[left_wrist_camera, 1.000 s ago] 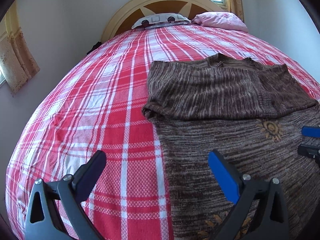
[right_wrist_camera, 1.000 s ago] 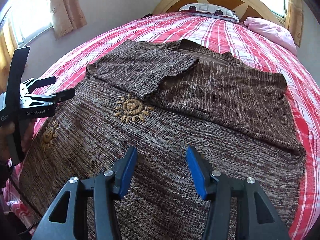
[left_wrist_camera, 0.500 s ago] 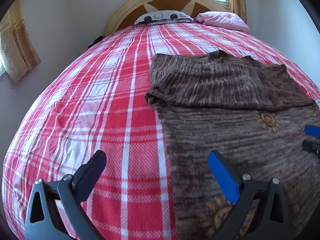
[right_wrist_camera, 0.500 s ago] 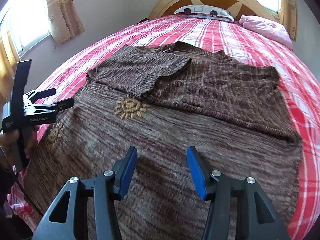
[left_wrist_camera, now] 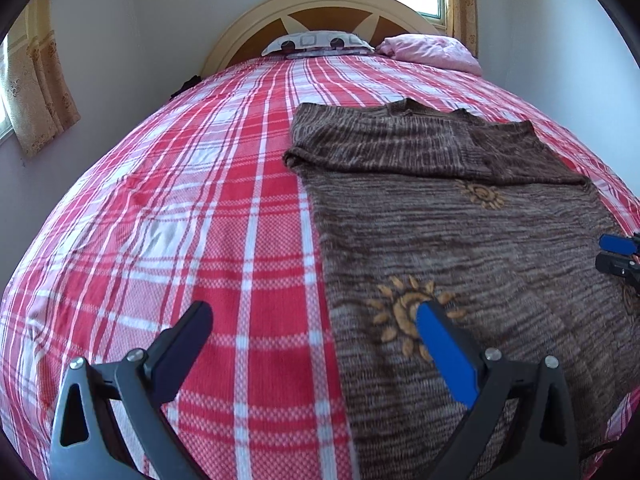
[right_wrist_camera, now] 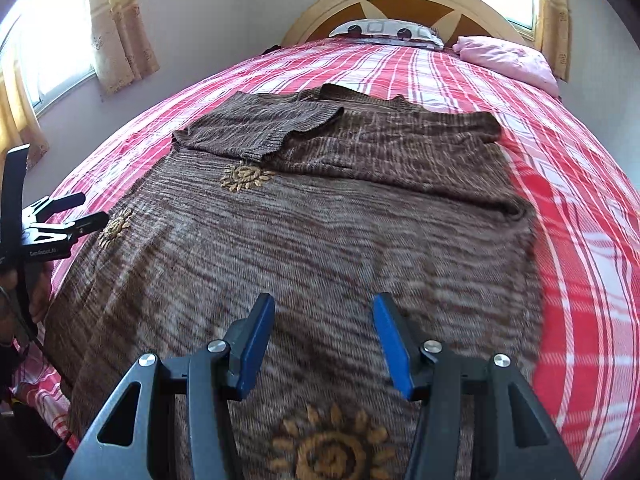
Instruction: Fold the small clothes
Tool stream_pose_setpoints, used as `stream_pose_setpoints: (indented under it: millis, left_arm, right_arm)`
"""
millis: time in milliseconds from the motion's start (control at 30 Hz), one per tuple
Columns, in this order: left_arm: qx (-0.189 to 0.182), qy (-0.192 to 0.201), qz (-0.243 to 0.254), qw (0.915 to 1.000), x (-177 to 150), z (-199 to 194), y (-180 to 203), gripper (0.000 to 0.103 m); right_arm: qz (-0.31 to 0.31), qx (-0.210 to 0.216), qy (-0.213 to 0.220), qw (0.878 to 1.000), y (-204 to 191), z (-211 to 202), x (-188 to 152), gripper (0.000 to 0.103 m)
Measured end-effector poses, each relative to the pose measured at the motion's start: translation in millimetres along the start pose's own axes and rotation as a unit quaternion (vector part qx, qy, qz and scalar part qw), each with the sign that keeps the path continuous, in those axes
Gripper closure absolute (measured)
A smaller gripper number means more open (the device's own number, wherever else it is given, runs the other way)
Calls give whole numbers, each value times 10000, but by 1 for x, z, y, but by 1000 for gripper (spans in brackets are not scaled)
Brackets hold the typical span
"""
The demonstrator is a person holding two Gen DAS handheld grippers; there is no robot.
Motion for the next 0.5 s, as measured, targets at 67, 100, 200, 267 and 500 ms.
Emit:
stream_pose_setpoints:
  millis: [67,100,200,267,500]
  left_arm:
    - [-23,-22,-23,10000,-6,-3,1,0]
    - [-35,-48,-20,10000,-10,-4,1,0]
    - [0,-51,26,10000,-19,-9,3,0]
    - [-22,-58,36,10000,-24,-13,5,0]
    - [-55,-50,-93,9999,-35,-21,3,0]
  right_arm:
    - [26,-27,14,10000,1,-5,-5,50]
    - [52,-35,20,10000,1,-8,-9,50]
    - [83,-65,30,9999,2,-15,-15,50]
    - [102,-80,32,9999,3,-19,-19,50]
    - [116,-134,54,9998,3,-30,-31,50]
Point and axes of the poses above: each gripper's, at about its wrist camera, not at the fingertips, and z roughly the way its jaws point, y to its right, x to its top, the point moved 7 cm from there along z, roughly the way its jaws point, and after that the axes turned 6 degrees about y, right-handed, at the moved point
